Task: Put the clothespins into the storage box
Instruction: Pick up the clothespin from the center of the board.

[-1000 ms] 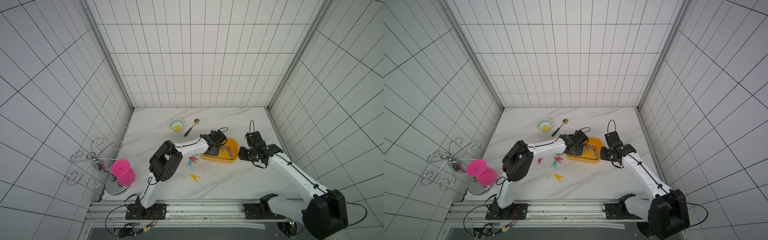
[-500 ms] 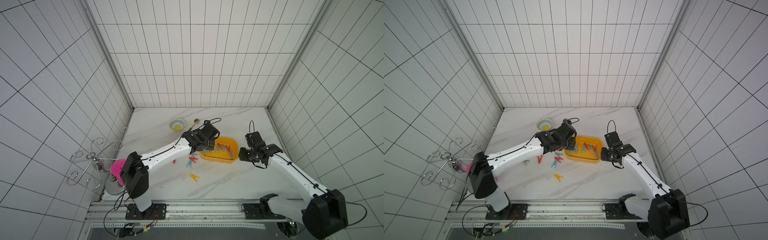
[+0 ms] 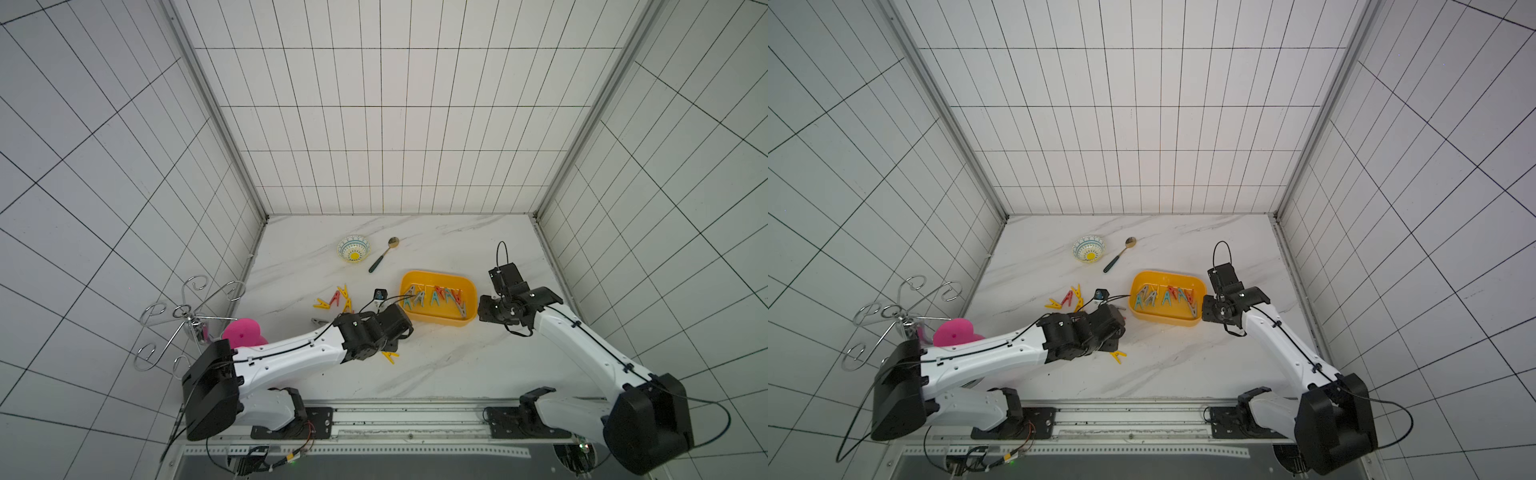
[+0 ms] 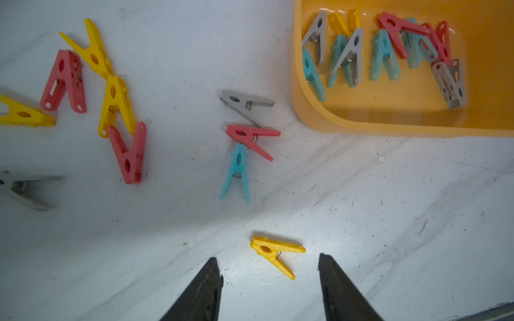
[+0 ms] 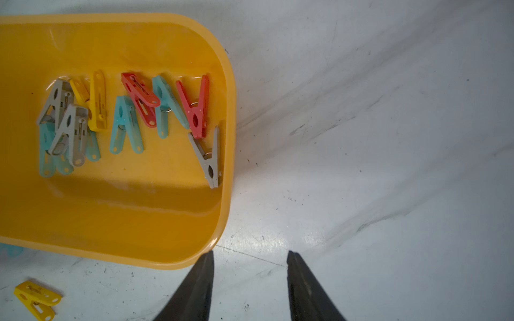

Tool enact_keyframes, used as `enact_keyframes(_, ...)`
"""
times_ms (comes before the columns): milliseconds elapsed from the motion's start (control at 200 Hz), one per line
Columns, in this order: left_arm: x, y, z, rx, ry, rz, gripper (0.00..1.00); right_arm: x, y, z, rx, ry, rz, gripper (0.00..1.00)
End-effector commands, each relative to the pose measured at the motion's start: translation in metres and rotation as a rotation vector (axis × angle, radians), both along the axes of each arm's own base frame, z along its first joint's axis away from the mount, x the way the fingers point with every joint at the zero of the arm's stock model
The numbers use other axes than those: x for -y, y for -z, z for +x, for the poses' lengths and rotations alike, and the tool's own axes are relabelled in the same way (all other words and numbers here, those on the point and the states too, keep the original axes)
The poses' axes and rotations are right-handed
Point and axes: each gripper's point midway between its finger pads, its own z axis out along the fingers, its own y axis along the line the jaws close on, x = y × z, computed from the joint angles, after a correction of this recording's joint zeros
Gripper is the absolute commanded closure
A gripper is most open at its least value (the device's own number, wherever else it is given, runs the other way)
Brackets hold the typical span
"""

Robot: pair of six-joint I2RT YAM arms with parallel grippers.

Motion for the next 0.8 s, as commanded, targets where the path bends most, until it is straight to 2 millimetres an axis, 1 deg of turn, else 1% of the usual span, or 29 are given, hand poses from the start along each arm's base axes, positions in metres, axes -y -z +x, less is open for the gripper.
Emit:
enact_keyframes(0, 0.003, 0.013, -0.005, 0.014, -0.132, -0.068, 0.43, -0.002, -0.009, 0.006, 0.022, -0.001, -0.014, 0.53)
enact_keyframes(95, 0.005, 0.030, -0.015, -0.004, -0.156, -0.043, 0.45, -0.004, -0.009, 0.006, 0.023, -0.001, -0.010, 0.53)
enact_keyframes(180, 0.014, 0.040, -0.021, -0.017, -0.137, -0.025, 0.48, -0.005, -0.010, 0.007, 0.026, -0.003, -0.003, 0.53)
enact_keyframes(280, 0.021, 0.050, -0.024, -0.029, -0.134, -0.004, 0.48, -0.008, -0.010, 0.007, 0.027, -0.008, 0.003, 0.53)
enact_keyframes(360, 0.023, 0.060, -0.024, -0.043, -0.148, 0.007, 0.48, -0.008, -0.009, 0.007, 0.026, -0.010, 0.003, 0.53)
enact_keyframes(520, 0.025, 0.071, -0.024, -0.055, -0.158, 0.020, 0.51, -0.007, -0.008, 0.006, 0.026, -0.012, -0.003, 0.53)
enact_keyframes(685, 0.027, 0.079, -0.025, -0.066, -0.154, 0.029, 0.57, -0.008, -0.009, 0.007, 0.025, -0.015, -0.001, 0.53)
enact_keyframes(800, 0.025, 0.083, -0.027, -0.077, -0.158, 0.038, 0.60, -0.009, -0.009, 0.008, 0.025, -0.015, -0.002, 0.53)
